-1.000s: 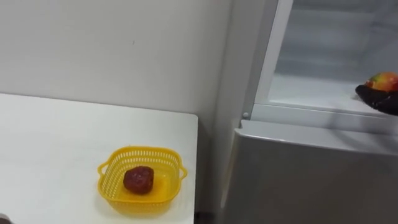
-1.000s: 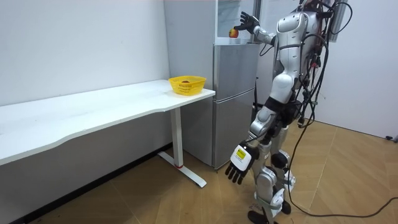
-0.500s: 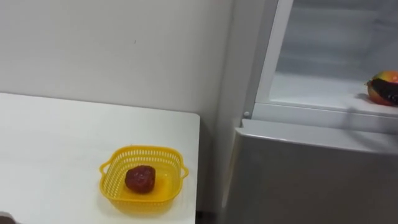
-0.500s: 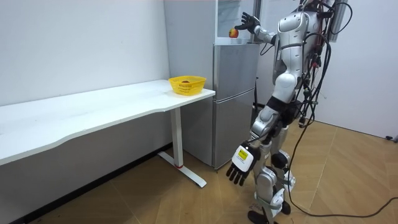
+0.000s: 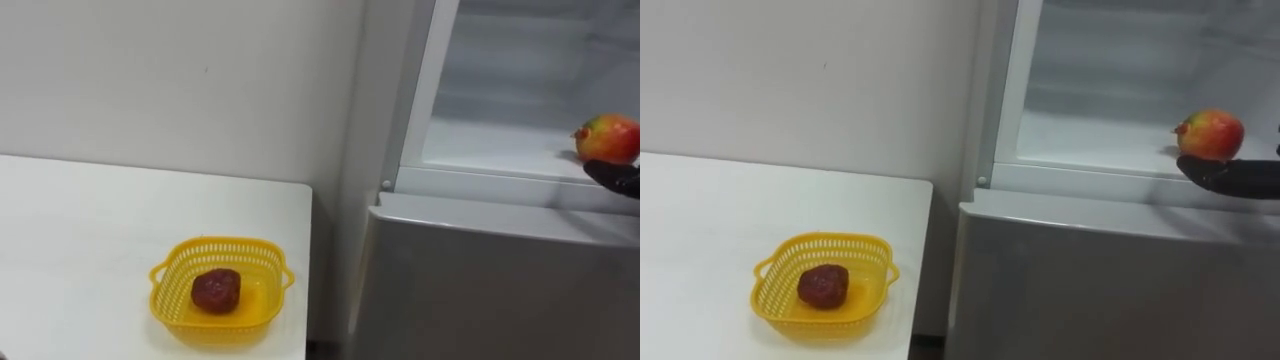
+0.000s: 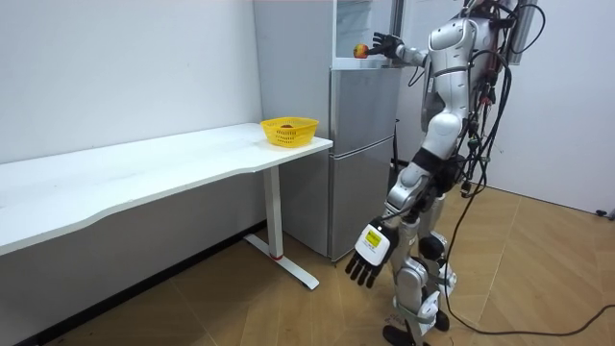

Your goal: Retrieve from the upper fridge

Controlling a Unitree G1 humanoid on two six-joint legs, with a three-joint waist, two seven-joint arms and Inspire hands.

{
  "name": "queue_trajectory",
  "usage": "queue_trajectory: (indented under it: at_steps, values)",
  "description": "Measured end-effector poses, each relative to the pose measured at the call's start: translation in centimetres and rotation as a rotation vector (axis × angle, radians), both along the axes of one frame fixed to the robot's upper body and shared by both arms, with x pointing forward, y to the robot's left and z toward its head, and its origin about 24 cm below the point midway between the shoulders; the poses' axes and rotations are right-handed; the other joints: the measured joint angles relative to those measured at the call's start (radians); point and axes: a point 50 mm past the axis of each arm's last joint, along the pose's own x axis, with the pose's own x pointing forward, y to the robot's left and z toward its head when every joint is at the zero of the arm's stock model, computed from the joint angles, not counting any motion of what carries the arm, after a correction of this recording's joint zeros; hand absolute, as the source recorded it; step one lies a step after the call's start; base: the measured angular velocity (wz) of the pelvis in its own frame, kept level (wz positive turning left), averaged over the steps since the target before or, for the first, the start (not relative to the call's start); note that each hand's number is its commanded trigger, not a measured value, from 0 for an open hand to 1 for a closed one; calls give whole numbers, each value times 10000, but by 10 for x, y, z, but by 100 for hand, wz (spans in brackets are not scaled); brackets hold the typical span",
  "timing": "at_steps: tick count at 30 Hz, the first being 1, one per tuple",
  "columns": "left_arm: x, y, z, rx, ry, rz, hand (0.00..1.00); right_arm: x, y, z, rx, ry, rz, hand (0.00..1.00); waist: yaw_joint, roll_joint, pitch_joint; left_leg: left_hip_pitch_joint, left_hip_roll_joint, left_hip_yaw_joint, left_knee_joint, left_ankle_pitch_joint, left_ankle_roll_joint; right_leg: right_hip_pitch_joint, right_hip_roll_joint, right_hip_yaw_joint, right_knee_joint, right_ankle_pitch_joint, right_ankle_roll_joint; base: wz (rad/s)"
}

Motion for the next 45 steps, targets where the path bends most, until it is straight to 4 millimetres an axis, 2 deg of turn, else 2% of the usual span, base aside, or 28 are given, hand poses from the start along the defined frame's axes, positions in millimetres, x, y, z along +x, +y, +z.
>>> queue_trajectory:
  at_steps: [11, 20, 32, 40, 45]
  values:
    - [-18, 1, 0, 32, 423, 103, 0, 2, -4, -13, 61, 667, -63, 0, 12, 28, 19, -34, 6, 5, 1, 9, -14, -62, 8, 11, 5, 0, 0, 0]
    - [-17, 1, 0, 25, 423, 108, 0, 5, -1, -10, -9, 620, 205, 0, 3, 12, 28, -59, 8, 4, -6, 16, -22, -80, 12, -18, 3, 0, 0, 0]
    - [-21, 1, 0, -91, 703, 222, 0, 8, 1, -6, 42, 569, 349, 0, 26, -90, -3, -100, 32, -61, -7, 28, -42, -79, 42, -75, -4, 0, -1, 0]
    - [-31, 1, 0, -76, 1082, 386, 0, 9, 1, -9, 589, 805, 489, 0, 39, -181, -45, -119, 37, -90, -7, 34, -53, -75, 41, -141, 2, 0, -1, 0]
    - [-33, 1, 0, -40, 1175, 452, 0, 14, 2, -1, 780, 723, 541, 0, 35, -173, -40, -171, 33, -89, 9, 36, -58, -93, 37, -143, -1, 4, -6, 0]
